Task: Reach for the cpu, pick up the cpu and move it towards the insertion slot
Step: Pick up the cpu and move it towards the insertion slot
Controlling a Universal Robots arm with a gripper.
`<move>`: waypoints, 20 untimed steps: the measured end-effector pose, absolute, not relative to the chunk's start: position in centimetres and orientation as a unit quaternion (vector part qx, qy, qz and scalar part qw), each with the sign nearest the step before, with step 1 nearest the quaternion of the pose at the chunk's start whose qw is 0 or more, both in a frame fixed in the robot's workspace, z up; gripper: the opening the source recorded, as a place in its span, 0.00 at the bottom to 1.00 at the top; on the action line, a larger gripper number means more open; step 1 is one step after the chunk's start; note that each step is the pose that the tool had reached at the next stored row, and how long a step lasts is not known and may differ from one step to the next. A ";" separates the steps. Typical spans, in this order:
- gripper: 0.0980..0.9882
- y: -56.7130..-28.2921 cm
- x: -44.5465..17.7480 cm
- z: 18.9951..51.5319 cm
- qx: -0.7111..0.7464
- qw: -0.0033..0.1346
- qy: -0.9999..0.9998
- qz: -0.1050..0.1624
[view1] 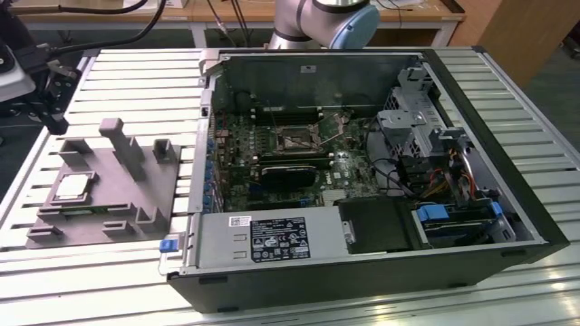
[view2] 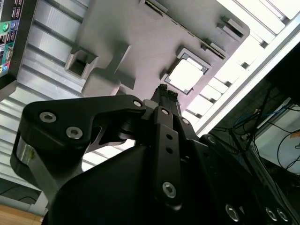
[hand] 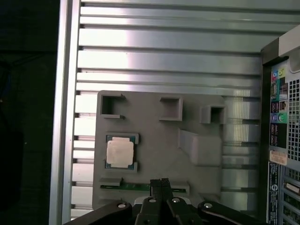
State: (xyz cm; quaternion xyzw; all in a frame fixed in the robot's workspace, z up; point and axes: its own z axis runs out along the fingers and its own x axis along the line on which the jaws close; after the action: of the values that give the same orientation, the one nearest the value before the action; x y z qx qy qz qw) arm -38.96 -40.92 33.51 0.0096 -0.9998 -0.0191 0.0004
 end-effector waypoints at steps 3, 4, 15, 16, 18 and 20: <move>0.01 -40.9 -39.0 33.1 0.010 0.000 -1.000 -0.019; 0.01 -40.9 -39.0 33.0 0.010 0.000 -1.000 -0.019; 0.01 -40.9 -39.2 31.5 0.010 -0.003 -1.000 -0.019; 0.01 -40.9 -39.2 31.4 0.010 -0.003 -1.000 -0.019; 0.01 -40.9 -39.3 31.2 0.010 -0.004 -1.000 -0.019; 0.01 -40.9 -39.3 31.0 0.010 -0.005 -1.000 -0.019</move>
State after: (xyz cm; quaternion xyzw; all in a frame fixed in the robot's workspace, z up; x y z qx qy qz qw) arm -39.33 -40.94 30.95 0.0097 -0.9998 -0.0190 -0.0052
